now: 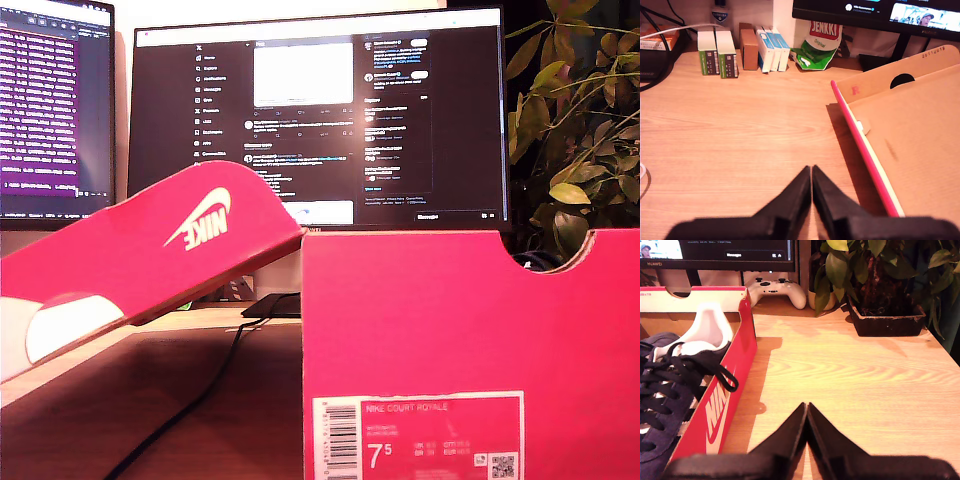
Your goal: Close the red shoebox by pushing the lid with your left arm and holding the box in place with your right arm
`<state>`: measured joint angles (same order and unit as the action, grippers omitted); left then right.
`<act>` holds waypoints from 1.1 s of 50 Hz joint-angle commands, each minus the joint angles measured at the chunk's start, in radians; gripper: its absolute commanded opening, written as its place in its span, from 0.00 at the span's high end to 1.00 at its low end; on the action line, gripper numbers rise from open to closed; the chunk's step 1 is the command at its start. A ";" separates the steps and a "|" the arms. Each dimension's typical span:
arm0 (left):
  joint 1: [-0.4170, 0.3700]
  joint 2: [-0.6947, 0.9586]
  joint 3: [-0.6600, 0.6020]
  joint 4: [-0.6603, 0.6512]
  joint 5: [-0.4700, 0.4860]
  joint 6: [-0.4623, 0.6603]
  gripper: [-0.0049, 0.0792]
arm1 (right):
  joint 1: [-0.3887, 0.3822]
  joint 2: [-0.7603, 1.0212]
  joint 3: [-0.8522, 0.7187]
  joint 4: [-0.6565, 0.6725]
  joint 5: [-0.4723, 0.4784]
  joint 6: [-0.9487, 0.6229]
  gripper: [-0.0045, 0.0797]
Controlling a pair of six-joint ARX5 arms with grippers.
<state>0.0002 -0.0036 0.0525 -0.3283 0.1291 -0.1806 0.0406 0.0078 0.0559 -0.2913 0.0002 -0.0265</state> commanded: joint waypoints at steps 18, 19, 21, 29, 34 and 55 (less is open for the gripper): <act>-0.005 -0.008 -0.025 -0.016 0.001 0.005 0.96 | -0.002 -0.006 -0.010 0.008 0.008 -0.007 0.96; -0.005 -0.008 -0.025 -0.016 0.001 0.005 0.96 | -0.002 -0.006 -0.010 0.008 0.008 -0.007 0.96; -0.005 -0.008 -0.025 -0.016 0.001 0.005 0.96 | -0.002 -0.006 -0.010 0.008 0.008 -0.007 0.96; -0.005 -0.008 -0.025 -0.010 0.002 0.004 0.96 | -0.002 -0.006 -0.010 0.008 0.008 -0.007 0.96; -0.005 -0.008 -0.025 0.004 0.006 -0.037 0.96 | -0.002 -0.006 -0.010 0.008 0.002 0.021 0.96; -0.005 -0.008 -0.005 0.122 0.134 -0.329 0.96 | -0.002 -0.006 0.013 0.076 -0.129 0.387 0.96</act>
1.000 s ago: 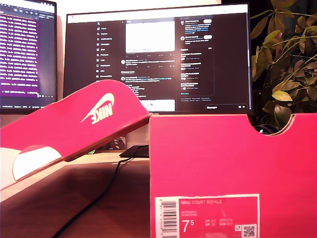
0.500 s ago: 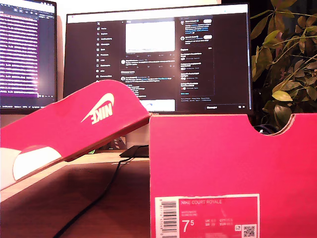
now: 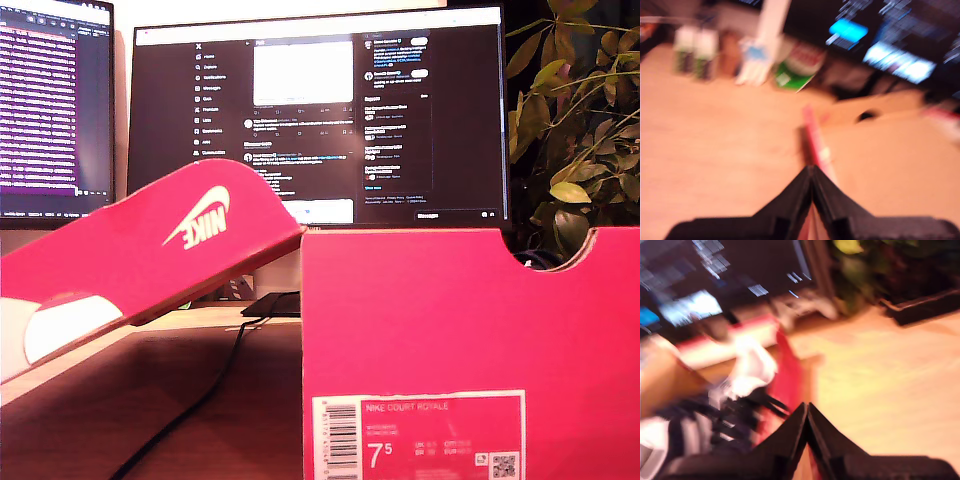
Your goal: Close the red shoebox by pushing the lid with your left arm and holding the box in place with your right arm
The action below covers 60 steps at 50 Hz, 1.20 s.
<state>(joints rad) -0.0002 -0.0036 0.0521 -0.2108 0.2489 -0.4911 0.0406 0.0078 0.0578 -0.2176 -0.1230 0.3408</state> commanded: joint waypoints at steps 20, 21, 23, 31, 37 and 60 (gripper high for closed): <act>-0.005 0.195 0.067 0.003 0.117 -0.129 0.96 | -0.003 0.215 0.187 -0.110 -0.005 0.072 0.96; -0.005 0.214 0.073 0.003 0.118 -0.129 0.96 | -0.003 0.238 0.196 -0.111 -0.006 0.061 0.96; -0.005 0.253 0.087 0.002 0.121 -0.129 0.96 | -0.003 0.286 0.215 -0.111 -0.008 0.042 0.96; 0.001 0.428 0.150 0.001 0.146 -0.103 0.96 | -0.003 0.500 0.299 -0.113 -0.038 -0.019 0.96; 0.008 0.565 0.195 -0.002 0.175 -0.084 0.96 | -0.003 0.665 0.361 -0.117 -0.080 -0.089 0.96; 0.085 0.962 0.304 -0.007 0.275 -0.017 0.96 | -0.004 1.083 0.435 -0.077 -0.261 -0.191 0.96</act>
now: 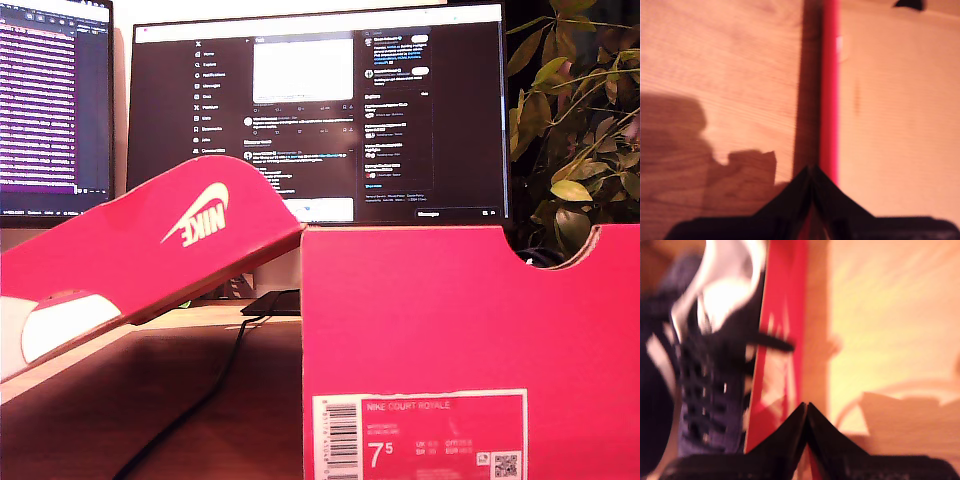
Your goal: Close the red shoebox by pushing the lid with your left arm and holding the box in place with your right arm
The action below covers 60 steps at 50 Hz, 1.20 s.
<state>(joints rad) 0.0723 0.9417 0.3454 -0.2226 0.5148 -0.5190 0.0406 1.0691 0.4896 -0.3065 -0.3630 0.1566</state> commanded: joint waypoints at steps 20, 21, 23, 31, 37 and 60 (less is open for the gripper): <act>0.078 0.202 0.035 -0.062 0.187 0.080 0.96 | -0.003 0.102 0.003 0.073 -0.120 -0.006 0.96; 0.078 0.213 0.035 -0.061 0.198 0.080 0.96 | -0.003 0.102 0.003 0.074 -0.125 -0.006 0.96; 0.077 0.232 0.035 -0.061 0.214 0.083 0.96 | -0.003 0.102 0.003 0.078 -0.130 -0.006 0.96; 0.067 0.299 0.035 -0.062 0.263 0.101 0.96 | -0.003 0.102 0.003 0.086 -0.137 -0.002 0.96; 0.051 0.328 0.035 -0.060 0.308 0.109 0.96 | -0.002 0.102 0.003 0.086 -0.147 0.000 0.96; 0.038 0.327 0.090 -0.045 0.432 0.110 0.96 | 0.008 0.102 0.003 0.094 -0.215 0.000 0.96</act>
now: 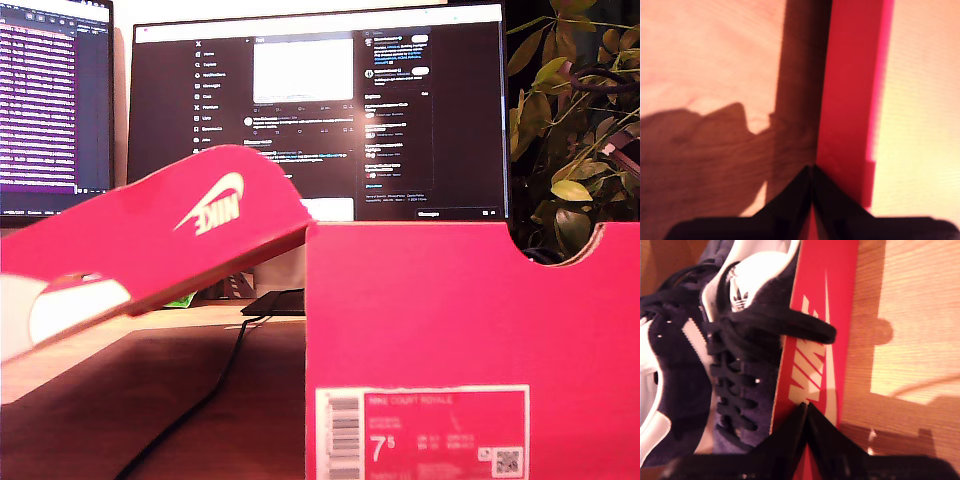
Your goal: Close the red shoebox by pushing the lid with your left arm and holding the box in place with your right arm
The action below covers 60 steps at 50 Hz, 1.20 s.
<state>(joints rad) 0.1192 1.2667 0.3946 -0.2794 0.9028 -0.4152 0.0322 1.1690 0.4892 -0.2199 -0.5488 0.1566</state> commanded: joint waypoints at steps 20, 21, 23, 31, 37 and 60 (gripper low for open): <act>-0.009 -0.032 0.208 -0.234 0.100 0.121 0.96 | 0.060 0.002 0.003 0.006 -0.028 0.000 0.96; -0.009 -0.039 0.216 -0.248 0.100 0.126 0.96 | 0.060 0.002 0.003 0.006 -0.028 0.000 0.96; -0.009 -0.051 0.229 -0.280 0.100 0.139 0.96 | 0.060 0.002 0.003 0.006 -0.028 0.000 0.96; -0.009 -0.108 0.275 -0.351 0.100 0.147 0.96 | 0.060 0.002 0.003 0.003 -0.028 0.000 0.96; -0.009 -0.151 0.318 -0.386 0.100 0.146 0.96 | 0.068 0.002 0.003 0.002 -0.028 0.000 0.96; -0.065 -0.205 0.385 -0.415 0.099 0.116 0.96 | 0.138 0.002 0.003 0.006 -0.028 0.000 0.96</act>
<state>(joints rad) 0.1238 1.0504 0.8005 -0.6811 0.9733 -0.2863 0.1074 1.1690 0.4896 -0.2142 -0.5236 0.1566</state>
